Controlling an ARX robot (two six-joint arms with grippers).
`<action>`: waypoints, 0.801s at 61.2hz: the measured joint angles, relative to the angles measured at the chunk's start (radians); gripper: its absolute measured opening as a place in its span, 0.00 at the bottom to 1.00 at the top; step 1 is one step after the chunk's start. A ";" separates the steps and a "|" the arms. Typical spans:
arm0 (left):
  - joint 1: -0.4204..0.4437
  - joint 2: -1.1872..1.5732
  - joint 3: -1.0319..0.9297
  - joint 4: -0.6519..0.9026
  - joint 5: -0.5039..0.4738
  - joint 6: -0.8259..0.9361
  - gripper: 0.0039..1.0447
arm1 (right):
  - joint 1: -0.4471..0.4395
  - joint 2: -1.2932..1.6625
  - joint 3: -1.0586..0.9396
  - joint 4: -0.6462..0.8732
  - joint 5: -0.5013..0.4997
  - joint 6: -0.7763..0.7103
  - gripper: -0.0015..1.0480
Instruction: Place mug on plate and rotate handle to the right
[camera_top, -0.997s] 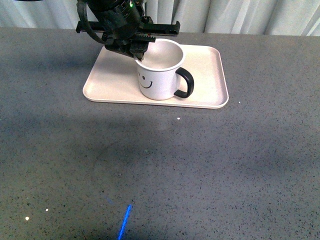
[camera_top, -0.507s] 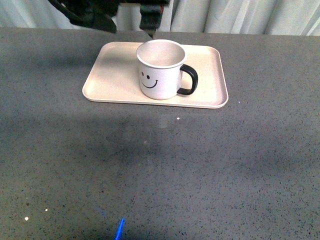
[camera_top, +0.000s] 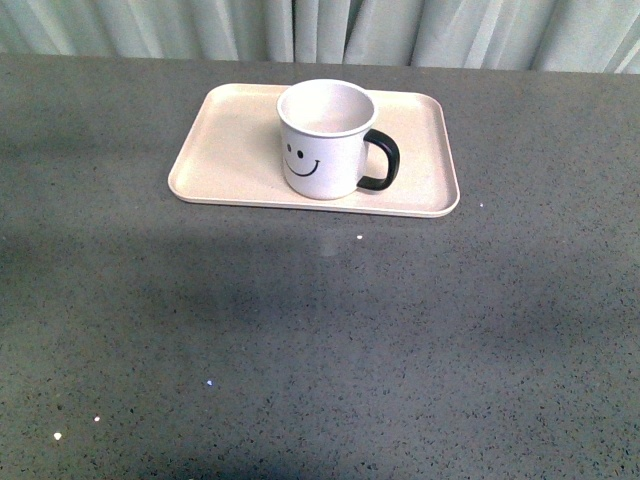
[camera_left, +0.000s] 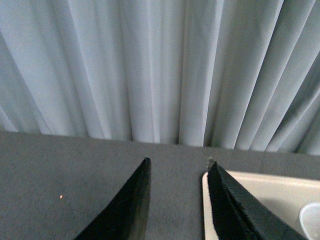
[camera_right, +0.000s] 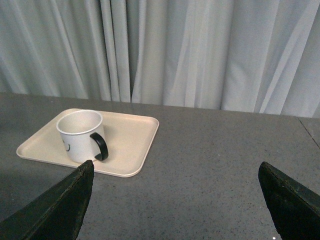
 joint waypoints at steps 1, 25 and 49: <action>0.005 -0.011 -0.022 0.003 0.004 0.002 0.27 | 0.000 0.000 0.000 0.000 0.000 0.000 0.91; 0.084 -0.278 -0.296 0.011 0.079 0.007 0.01 | 0.000 0.000 0.000 0.000 0.000 0.000 0.91; 0.167 -0.534 -0.454 -0.075 0.162 0.010 0.01 | 0.000 0.000 0.000 0.000 0.001 0.000 0.91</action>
